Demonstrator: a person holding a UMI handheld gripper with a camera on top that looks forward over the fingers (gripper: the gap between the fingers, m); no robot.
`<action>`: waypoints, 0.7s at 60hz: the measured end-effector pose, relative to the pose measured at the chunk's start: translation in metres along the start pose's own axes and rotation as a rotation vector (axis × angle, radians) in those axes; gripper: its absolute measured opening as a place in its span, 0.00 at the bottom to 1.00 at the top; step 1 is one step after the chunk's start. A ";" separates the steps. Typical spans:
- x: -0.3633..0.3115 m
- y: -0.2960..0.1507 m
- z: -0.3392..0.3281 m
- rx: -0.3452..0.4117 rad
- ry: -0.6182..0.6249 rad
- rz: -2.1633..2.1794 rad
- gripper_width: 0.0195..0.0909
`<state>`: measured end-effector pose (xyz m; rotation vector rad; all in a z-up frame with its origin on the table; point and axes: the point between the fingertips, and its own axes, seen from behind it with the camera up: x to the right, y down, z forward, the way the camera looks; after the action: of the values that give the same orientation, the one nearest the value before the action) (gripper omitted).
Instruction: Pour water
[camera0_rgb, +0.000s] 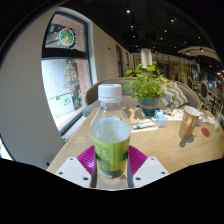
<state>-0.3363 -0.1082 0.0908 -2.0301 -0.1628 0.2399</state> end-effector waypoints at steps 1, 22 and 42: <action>0.001 -0.006 -0.002 0.008 -0.004 0.012 0.30; 0.080 -0.180 -0.005 0.158 -0.268 0.766 0.30; 0.186 -0.196 0.056 0.128 -0.445 1.625 0.29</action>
<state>-0.1716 0.0689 0.2223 -1.4852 1.2359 1.6135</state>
